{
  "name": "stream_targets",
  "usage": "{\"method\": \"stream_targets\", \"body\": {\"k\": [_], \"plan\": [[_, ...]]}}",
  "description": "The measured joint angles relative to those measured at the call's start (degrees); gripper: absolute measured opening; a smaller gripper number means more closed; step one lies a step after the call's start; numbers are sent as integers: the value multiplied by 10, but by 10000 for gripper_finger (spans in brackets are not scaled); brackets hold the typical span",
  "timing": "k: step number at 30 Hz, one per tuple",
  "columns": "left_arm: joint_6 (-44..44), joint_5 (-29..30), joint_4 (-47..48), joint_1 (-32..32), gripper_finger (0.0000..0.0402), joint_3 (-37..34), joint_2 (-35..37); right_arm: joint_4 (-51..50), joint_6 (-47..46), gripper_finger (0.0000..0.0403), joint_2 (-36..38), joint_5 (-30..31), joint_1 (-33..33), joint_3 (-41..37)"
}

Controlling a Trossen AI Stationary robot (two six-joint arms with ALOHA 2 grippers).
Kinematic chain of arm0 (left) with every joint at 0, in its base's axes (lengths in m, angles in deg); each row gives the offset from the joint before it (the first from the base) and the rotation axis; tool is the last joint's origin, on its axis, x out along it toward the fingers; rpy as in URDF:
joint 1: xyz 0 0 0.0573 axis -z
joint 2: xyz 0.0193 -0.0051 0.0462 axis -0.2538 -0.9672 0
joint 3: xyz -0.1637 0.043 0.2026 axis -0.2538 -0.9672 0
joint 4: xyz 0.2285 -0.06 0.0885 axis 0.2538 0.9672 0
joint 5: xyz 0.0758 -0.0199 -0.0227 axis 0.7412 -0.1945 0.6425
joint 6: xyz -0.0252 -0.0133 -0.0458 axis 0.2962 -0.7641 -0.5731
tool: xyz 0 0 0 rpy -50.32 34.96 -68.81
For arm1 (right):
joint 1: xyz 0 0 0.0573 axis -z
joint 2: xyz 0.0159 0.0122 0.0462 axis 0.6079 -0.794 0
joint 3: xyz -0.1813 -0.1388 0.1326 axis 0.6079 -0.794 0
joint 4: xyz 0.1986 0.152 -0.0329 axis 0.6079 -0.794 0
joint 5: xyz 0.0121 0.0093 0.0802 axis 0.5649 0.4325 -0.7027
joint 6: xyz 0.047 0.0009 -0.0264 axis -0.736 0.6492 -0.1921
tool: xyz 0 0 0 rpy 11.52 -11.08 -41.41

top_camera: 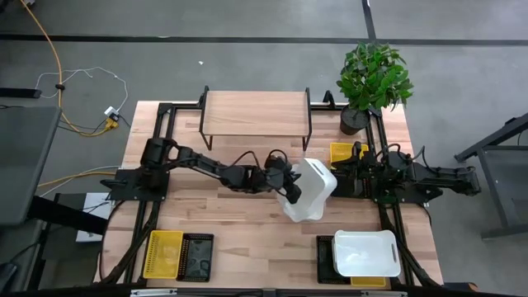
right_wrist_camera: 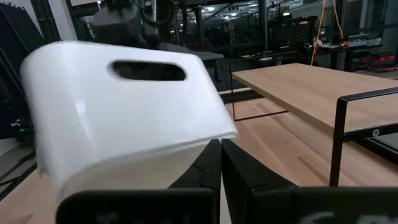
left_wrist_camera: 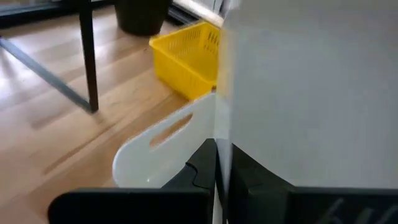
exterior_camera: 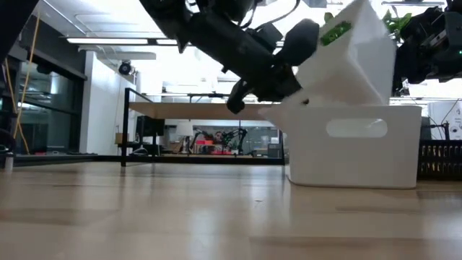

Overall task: Stack baskets on shelf by color
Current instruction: Stack the top left white bin on the top right white bin

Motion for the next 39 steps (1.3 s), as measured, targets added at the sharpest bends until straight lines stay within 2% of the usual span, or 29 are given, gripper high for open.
{"method": "stream_targets", "body": {"k": [8, 13, 17, 21, 29, 39], "plan": [[-79, -70, 110, -1, 0, 13, 63, 0, 0, 0, -4, 0, 0, 0], [-80, -75, 259, 7, 0, 93, 65, 0, 0, 0, -4, 0, 0, 0], [-64, -73, 339, 12, 0, 174, 42, 0, 0, 0, -4, 0, 0, 0], [-68, -37, 424, 12, 0, 220, 27, 0, 0, 0, -4, 0, 0, 0], [-102, 47, 394, 16, 0, 220, 7, 0, 0, 0, -4, 0, 0, 0], [-135, 66, 382, 35, 0, 219, -42, 0, 0, 0, -5, 0, 0, 0]]}}
